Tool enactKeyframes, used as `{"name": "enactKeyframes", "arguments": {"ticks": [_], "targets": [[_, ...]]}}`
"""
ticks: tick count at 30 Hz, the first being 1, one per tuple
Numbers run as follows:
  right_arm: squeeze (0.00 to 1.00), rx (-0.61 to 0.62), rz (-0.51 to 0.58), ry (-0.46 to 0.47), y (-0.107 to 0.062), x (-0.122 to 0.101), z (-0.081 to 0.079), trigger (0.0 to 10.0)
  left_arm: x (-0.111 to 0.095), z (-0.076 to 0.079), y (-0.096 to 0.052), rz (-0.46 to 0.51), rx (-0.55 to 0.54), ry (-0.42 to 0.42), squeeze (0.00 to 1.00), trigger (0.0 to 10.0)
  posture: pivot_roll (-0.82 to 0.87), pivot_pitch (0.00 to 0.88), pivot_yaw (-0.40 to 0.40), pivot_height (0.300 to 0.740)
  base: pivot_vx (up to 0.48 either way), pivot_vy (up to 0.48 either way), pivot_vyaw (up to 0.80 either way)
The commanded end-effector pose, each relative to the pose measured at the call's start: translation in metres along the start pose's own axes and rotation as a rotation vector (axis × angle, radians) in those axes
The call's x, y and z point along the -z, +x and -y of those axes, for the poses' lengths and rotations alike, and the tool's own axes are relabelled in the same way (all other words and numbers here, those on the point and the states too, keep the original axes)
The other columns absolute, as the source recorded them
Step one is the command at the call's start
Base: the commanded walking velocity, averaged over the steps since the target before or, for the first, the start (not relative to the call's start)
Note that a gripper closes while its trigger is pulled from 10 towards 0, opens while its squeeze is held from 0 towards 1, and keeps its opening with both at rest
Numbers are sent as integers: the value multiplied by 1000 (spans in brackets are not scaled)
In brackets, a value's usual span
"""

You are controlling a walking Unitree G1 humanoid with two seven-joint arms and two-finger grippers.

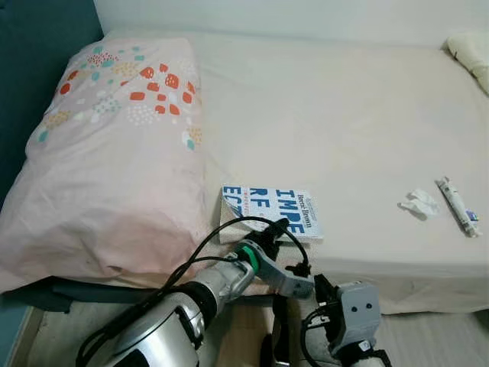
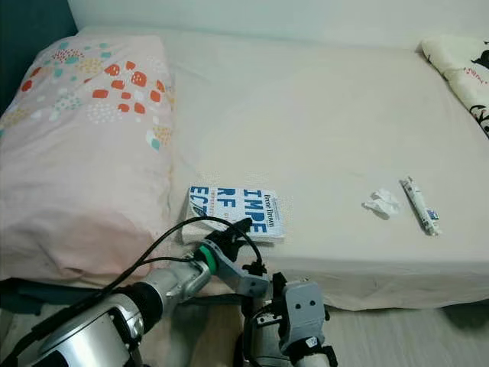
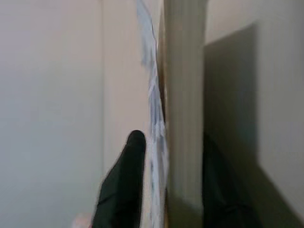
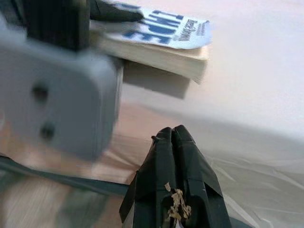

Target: Clean up the room

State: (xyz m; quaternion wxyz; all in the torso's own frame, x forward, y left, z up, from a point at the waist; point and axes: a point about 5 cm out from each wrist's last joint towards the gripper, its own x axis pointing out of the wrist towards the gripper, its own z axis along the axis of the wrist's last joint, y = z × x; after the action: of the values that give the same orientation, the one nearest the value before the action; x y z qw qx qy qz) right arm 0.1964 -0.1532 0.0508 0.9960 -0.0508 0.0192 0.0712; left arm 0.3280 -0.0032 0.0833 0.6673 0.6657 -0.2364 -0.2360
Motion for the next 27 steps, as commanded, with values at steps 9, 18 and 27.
{"name": "enactKeyframes", "arguments": {"ticks": [9,18,27], "targets": [[0,-9,-27,6,-2,3,-1,10000,14,-2,-2,-58,16,-42,1000,10000,-96,179,-10,530,0,0,0],[0,-19,-36,10,2,5,-3,10000,-8,19,-18,136,106,-170,0,10000,-55,163,-12,530,0,0,0],[0,-32,-24,4,9,2,-2,10000,-24,7,-6,128,22,-185,0,10000,-51,151,-15,530,0,0,0]]}}
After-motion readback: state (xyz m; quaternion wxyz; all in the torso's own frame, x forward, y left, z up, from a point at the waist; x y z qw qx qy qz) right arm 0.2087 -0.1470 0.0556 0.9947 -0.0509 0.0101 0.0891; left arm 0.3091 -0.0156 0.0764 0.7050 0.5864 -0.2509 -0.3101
